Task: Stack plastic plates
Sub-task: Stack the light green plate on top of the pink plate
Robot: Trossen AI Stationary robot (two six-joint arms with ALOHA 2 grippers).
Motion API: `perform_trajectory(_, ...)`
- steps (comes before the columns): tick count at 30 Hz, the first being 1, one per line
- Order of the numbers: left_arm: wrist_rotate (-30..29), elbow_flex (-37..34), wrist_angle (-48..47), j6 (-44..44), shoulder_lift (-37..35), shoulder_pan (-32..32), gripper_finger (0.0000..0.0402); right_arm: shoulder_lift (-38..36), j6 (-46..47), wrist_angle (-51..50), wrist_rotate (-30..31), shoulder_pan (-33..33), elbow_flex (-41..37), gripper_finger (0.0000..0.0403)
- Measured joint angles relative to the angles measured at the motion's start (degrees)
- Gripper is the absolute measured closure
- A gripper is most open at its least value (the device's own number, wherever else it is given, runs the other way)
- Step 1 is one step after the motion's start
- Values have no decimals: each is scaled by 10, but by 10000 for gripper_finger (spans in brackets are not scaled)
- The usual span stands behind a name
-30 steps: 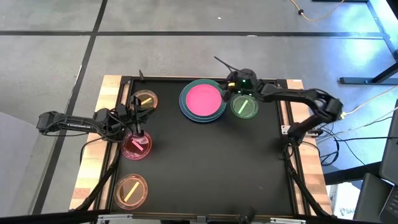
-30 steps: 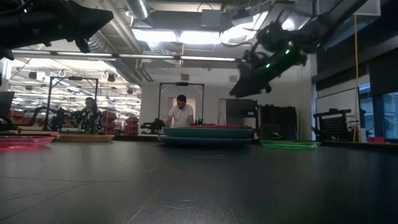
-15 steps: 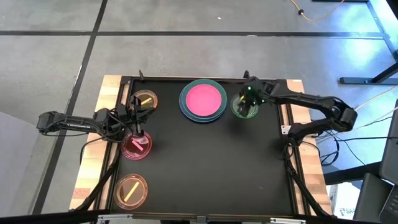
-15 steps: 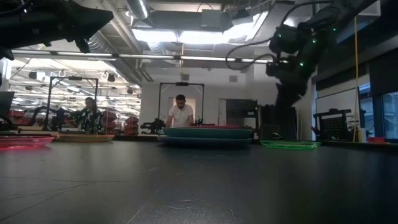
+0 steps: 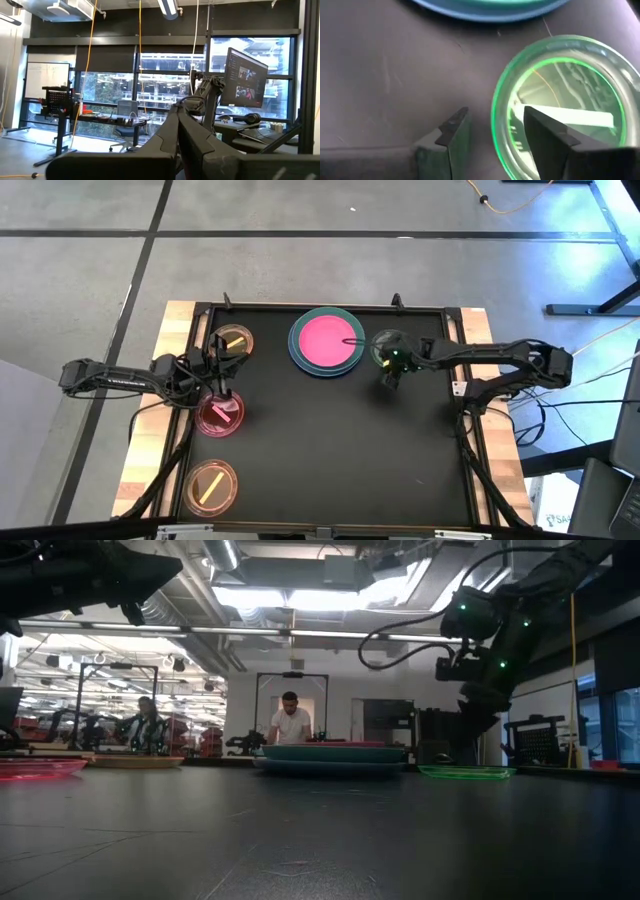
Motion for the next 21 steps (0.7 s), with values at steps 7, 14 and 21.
perform_trajectory(7, 0, 0, 0, 0, 0, 0, 395, 0, 16, 76, 4, 9, -21, 226)
perform_trajectory(14, 0, 0, 0, -1, 0, 0, 395, 0, 27, 117, 34, 9, -40, 226)
perform_trajectory(21, 0, 0, 0, -1, 0, 0, 395, 0, 29, 153, 43, 9, -61, 226)
